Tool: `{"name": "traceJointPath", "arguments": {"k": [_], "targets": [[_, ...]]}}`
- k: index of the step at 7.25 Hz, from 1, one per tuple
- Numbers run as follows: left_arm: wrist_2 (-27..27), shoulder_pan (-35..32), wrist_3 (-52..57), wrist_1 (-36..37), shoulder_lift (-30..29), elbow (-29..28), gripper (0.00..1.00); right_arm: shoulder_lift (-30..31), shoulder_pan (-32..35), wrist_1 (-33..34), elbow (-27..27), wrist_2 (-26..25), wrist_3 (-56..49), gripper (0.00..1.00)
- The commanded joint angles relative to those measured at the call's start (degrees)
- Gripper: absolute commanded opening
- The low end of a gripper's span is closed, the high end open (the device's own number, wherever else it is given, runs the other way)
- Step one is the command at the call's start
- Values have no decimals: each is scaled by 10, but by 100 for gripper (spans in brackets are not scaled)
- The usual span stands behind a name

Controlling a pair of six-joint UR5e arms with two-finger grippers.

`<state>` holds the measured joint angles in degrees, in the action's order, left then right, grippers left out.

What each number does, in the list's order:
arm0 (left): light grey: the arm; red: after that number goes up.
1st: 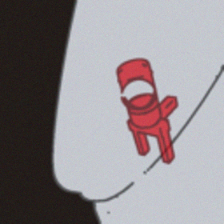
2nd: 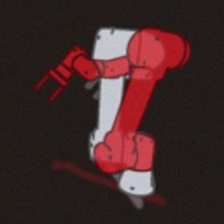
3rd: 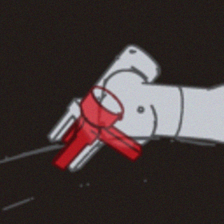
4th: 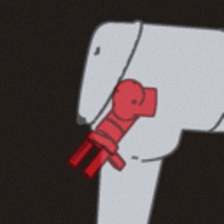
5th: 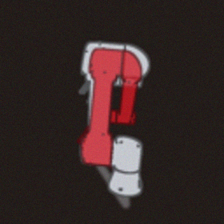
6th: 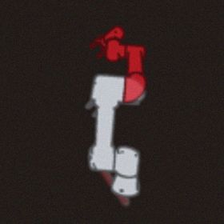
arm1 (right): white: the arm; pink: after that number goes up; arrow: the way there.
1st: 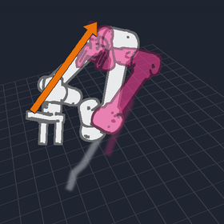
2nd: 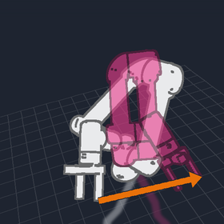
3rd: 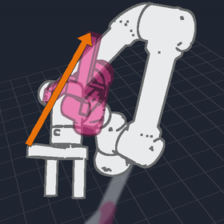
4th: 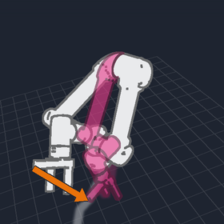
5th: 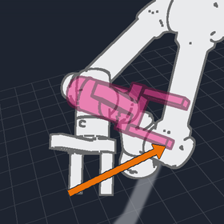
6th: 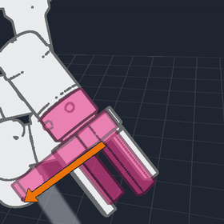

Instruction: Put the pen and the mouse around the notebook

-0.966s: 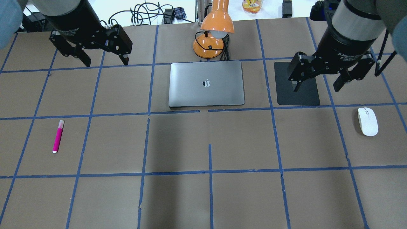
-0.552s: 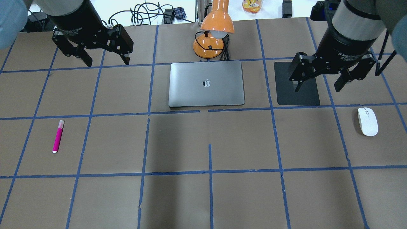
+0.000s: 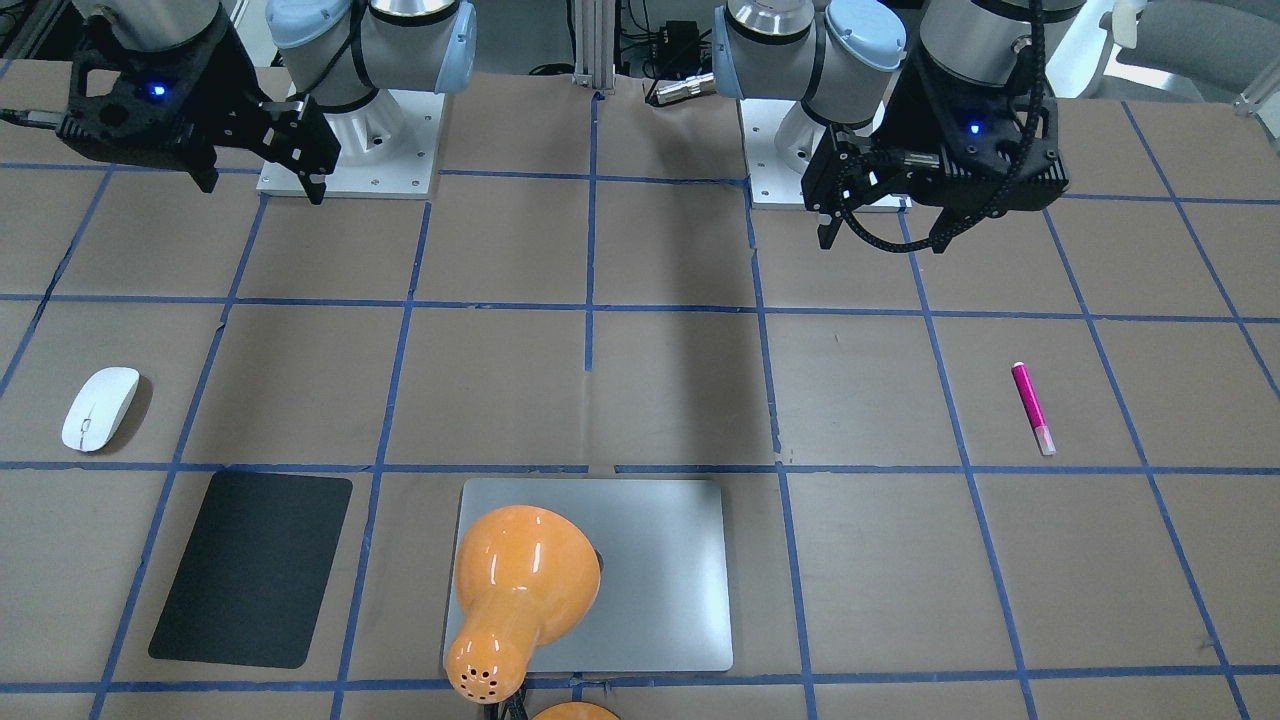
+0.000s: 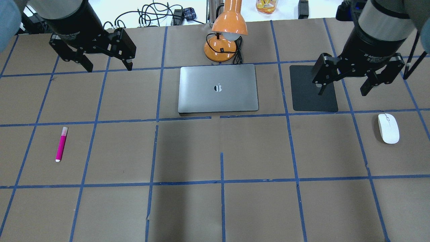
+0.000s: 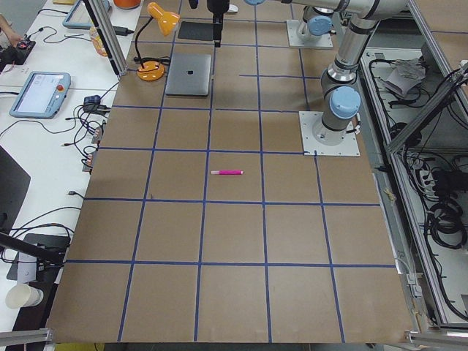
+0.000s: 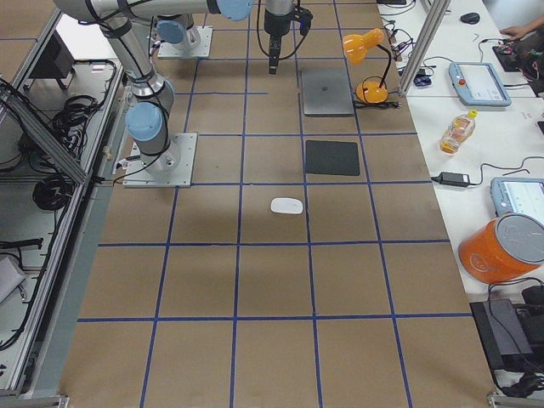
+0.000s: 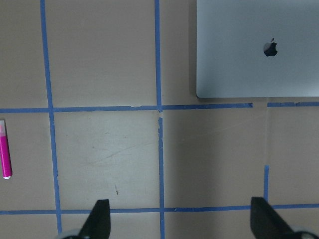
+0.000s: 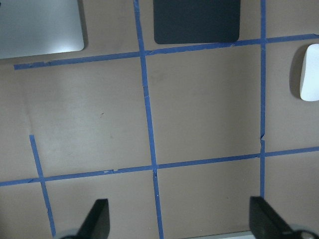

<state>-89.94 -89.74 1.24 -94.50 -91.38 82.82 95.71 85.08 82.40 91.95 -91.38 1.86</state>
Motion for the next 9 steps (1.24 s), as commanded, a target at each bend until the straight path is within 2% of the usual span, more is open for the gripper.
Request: {"name": "traceJointPath", "arguments": {"k": [1,2,3,4,7,9], "targets": [[1,57,23,10,-8,32,100,-16,-82,6,1,2,-4,100],[1,103,45,29,-15,58,100,-31,-106,7,0,0,-19,100],[1,134,89,87,-20,88,100,-39,-139,43,1,-2,-58,100],[0,154,140,142,-31,131,100,-75,-180,79,3,-1,-91,100],[1,251,266,380,-88,271,100,-163,-272,182,7,1,-206,100],[1,313,329,490,-145,321,100,-218,-298,257,35,1,-232,100]]}}
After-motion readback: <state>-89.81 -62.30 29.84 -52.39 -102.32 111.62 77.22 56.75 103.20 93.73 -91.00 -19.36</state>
